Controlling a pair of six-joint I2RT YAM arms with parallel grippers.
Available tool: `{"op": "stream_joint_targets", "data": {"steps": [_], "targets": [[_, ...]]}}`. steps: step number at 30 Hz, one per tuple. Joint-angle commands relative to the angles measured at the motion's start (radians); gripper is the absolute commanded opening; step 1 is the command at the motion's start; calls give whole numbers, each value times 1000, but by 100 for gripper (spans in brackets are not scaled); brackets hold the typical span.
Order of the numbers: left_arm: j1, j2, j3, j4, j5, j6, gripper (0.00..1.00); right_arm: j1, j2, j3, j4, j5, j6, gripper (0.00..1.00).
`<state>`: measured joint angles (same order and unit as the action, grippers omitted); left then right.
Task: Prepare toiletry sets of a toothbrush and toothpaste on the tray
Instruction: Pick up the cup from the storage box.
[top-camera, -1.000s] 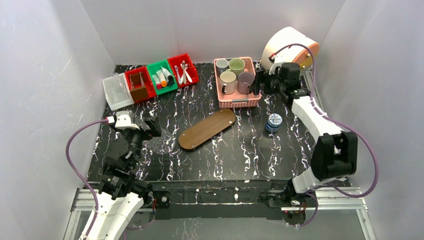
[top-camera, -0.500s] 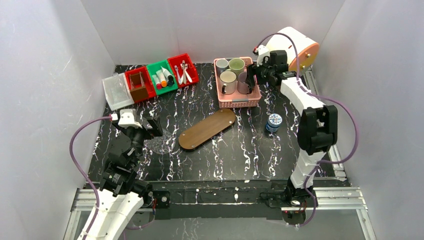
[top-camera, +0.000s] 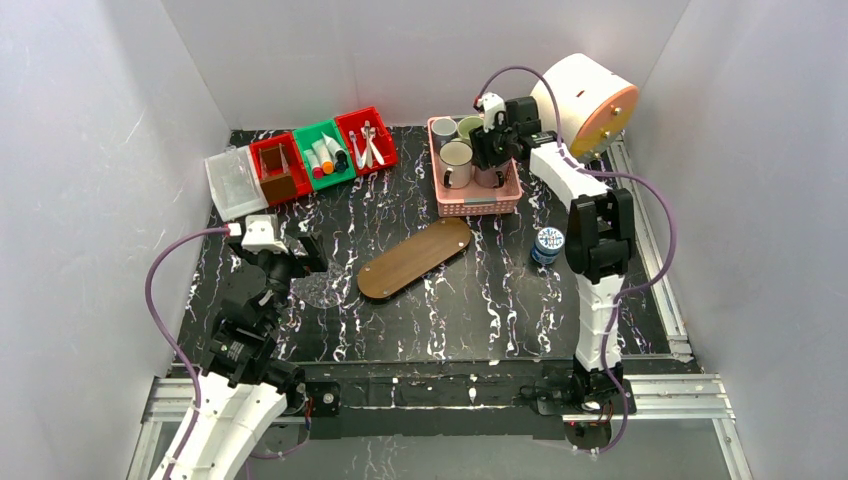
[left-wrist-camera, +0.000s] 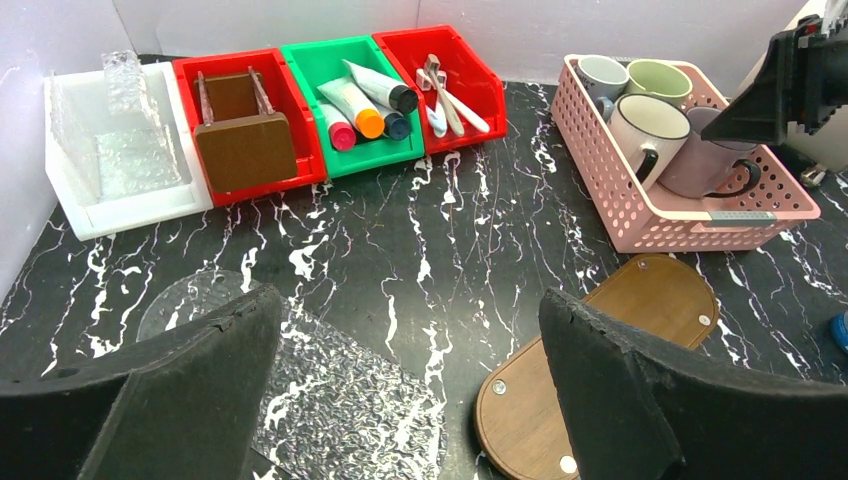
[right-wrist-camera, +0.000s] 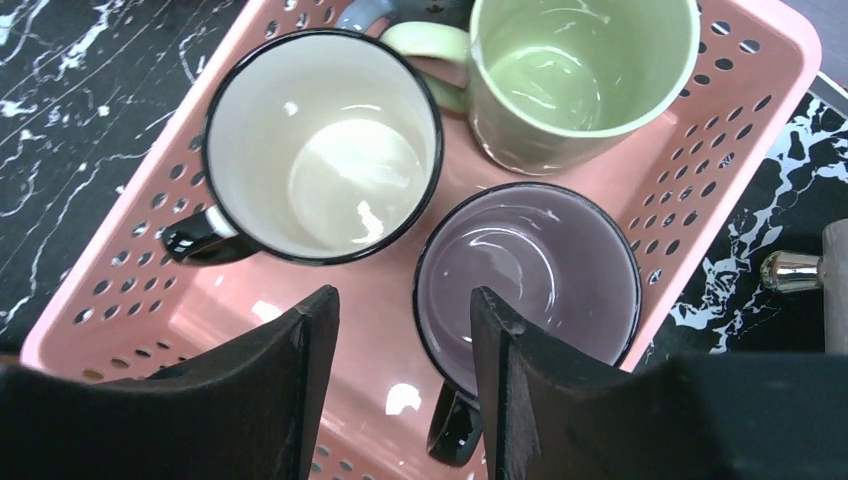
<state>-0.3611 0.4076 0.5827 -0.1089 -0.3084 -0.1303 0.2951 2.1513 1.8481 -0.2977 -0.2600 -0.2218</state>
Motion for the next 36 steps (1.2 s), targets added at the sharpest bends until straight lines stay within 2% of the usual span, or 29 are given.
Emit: {"op": "stream_joint_targets", "data": {"steps": [1, 7, 14, 19, 33, 36], "targets": [[4, 12, 26, 11, 8, 13, 98, -5, 54, 113, -39, 35, -36, 57], [2, 17, 25, 14, 11, 15, 98, -1, 144, 195, -94, 58, -92, 48], [3, 25, 26, 16, 15, 15, 98, 13, 186, 222, -114, 92, -132, 47], [4, 27, 24, 17, 15, 15, 98, 27, 209, 238, -123, 135, -154, 42], [3, 10, 25, 17, 22, 15, 98, 36, 114, 204, -143, 130, -222, 2], [4, 3, 24, 15, 23, 15, 98, 36, 89, 205, -152, 122, -237, 1]]}}
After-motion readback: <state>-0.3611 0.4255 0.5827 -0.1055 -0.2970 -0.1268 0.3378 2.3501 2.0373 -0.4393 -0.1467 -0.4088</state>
